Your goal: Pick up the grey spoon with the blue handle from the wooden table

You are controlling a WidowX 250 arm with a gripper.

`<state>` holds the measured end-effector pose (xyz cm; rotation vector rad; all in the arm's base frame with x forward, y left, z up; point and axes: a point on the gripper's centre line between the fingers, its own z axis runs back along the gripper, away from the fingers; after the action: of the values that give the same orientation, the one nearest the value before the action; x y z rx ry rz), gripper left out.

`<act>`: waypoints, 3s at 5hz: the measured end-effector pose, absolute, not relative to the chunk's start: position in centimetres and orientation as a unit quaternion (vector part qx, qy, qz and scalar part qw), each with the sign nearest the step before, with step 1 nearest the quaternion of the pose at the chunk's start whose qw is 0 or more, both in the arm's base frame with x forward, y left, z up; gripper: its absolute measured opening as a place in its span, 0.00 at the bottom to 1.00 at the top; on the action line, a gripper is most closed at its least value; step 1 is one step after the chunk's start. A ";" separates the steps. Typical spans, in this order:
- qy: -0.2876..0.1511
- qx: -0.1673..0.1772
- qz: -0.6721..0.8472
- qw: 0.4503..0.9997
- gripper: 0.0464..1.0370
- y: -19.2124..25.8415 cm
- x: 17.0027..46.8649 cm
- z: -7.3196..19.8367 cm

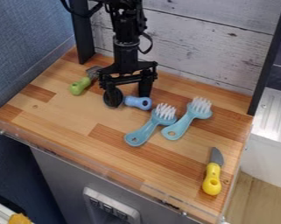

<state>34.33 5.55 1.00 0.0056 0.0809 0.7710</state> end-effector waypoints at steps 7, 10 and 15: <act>0.067 -0.002 0.290 0.955 0.24 5.4 35.7 5.1; 0.071 -0.008 -0.029 0.997 0.24 4.3 36.2 10.9; 0.077 -0.022 0.058 0.995 0.24 12.0 34.1 10.8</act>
<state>34.14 11.98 10.77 -0.0440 0.1534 0.1163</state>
